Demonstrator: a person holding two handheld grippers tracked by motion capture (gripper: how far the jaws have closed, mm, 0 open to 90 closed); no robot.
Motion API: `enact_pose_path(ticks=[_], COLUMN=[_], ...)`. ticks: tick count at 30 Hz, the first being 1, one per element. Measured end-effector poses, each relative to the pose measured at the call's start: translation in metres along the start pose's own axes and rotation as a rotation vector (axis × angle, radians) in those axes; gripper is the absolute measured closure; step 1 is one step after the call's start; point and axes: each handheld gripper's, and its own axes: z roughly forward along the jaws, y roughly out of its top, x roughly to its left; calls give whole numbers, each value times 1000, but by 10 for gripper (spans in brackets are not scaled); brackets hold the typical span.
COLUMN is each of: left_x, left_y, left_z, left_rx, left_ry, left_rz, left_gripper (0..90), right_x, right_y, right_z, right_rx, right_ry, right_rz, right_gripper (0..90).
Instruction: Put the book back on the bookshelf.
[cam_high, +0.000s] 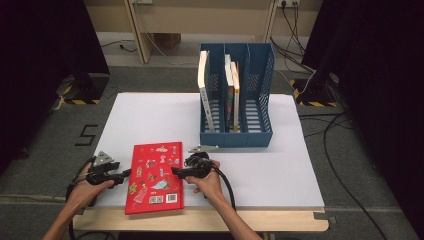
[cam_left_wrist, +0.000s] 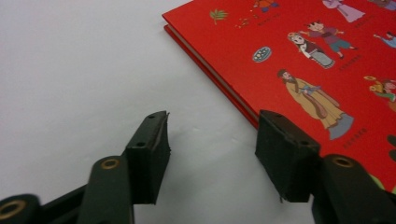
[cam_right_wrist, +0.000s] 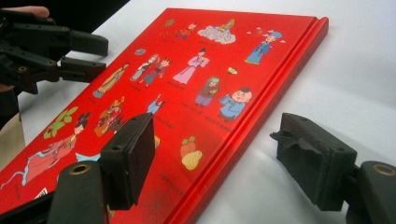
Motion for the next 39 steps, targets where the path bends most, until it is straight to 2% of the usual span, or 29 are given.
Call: enact_pose_path(ticks=[4, 8, 11, 16, 19, 24, 26, 29, 32, 34, 37, 39], left_x=[-3, -6, -7, -7, -8, -8, -8, -8, -9, -9, -10, -10], left_y=[0, 0, 0, 0, 0, -1, -1, -1, -1, -1, -1, -1], left_z=[0, -2, -2, -2, -2, -2, -2, -2, -2, -2, -1, -1], left_rx=[-3, 16, 14, 19, 19, 15, 13, 13, 12, 12, 11, 11], left_ry=[-22, -67, -62, -61, -61, -59, -56, -55, -54, -51, -46, -45], left_rz=[-2, 4, 7, 6, 5, 2, 3, 3, 3, 1, -2, -2], left_gripper=[489, 425, 409, 403, 402, 401, 400, 400, 400, 400, 398, 399], right_x=[0, -2, -7, -10, -7, -10, -9, -8, -7, -7, -4, -1], right_y=[1, 3, 3, 3, 2, -2, -3, -4, -6, -8, -10, -8], right_z=[3, 3, 2, 2, 2, 1, 0, -2, -4, -6, -5, -2], right_rx=[-2, -2, -19, -38, -45, -84, -87, -92, -97, -118, -132, -122], right_ry=[20, 23, 46, 60, 47, 73, 71, 85, 84, 102, 80, 61], right_rz=[24, 51, 110, 173, 186, 284, 285, 332, 344, 395, 404, 363], right_gripper=[289, 276, 285, 286, 284, 284, 283, 267, 267, 267, 258, 249])
